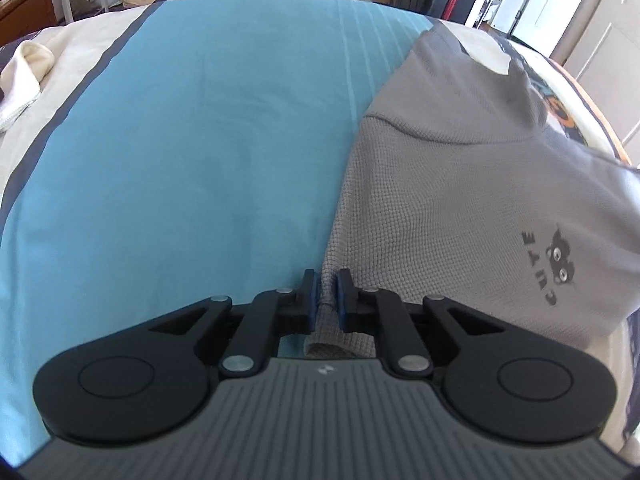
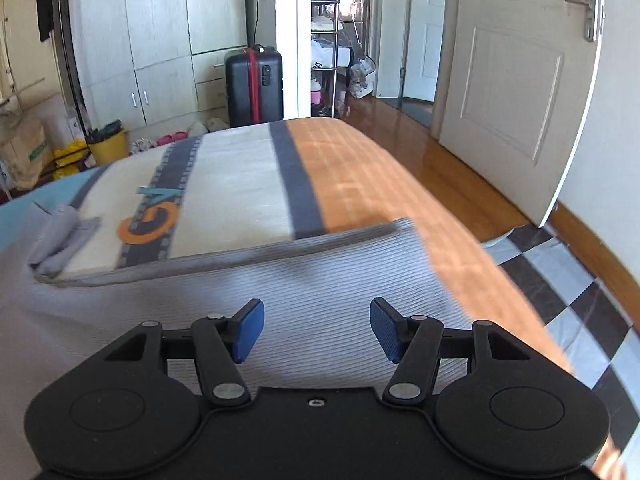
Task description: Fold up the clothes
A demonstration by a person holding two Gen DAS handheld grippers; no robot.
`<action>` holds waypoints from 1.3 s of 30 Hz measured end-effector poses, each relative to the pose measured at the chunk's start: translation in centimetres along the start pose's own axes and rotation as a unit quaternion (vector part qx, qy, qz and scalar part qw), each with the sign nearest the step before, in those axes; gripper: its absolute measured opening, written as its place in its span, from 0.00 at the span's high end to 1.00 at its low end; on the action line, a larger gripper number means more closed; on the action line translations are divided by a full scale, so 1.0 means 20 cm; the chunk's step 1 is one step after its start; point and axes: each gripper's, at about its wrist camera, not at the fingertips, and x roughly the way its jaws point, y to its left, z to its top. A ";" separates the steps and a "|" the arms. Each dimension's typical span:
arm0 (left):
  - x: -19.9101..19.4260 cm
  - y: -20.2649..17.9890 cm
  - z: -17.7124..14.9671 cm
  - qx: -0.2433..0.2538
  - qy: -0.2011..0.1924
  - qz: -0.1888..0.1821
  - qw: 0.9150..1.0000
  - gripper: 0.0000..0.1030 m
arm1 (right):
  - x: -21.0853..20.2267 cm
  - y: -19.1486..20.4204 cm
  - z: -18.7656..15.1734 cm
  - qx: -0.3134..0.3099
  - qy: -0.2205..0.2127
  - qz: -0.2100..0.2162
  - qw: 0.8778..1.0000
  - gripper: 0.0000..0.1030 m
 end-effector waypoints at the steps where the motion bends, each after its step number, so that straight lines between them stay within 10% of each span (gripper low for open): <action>1: 0.00 0.00 0.00 -0.002 0.000 0.001 1.000 0.89 | 0.01 -0.05 0.02 -0.003 0.002 -0.003 1.000 0.38; 8: 0.00 0.00 0.02 -0.038 -0.017 -0.029 0.999 0.62 | 0.21 -0.38 0.17 0.032 0.019 -0.009 0.999 0.36; 15: 0.00 -0.03 0.05 -0.077 -0.029 -0.061 0.995 0.60 | 0.51 -0.31 0.21 -0.060 0.051 0.005 0.997 0.40; 17: 0.00 -0.04 0.06 -0.088 -0.033 -0.070 0.993 0.60 | 0.52 -0.23 0.19 -0.104 0.044 -0.012 0.994 0.97; 19: 0.00 -0.05 0.06 -0.087 -0.036 -0.069 0.993 0.60 | 0.54 -0.21 0.20 -0.101 0.041 -0.026 0.994 0.99; 30: 0.02 -0.13 0.00 -0.050 -0.024 -0.022 0.998 0.57 | 0.63 -0.13 0.28 -0.084 0.019 -0.103 0.991 0.98; 36: -0.06 -0.05 -0.01 -0.093 -0.029 -0.008 0.995 0.43 | 0.51 -0.03 0.27 -0.073 -0.008 -0.123 0.990 0.58; 39: -0.06 0.03 -0.03 -0.131 -0.018 0.004 0.991 0.42 | 0.37 0.07 0.24 -0.070 -0.023 -0.090 0.993 0.53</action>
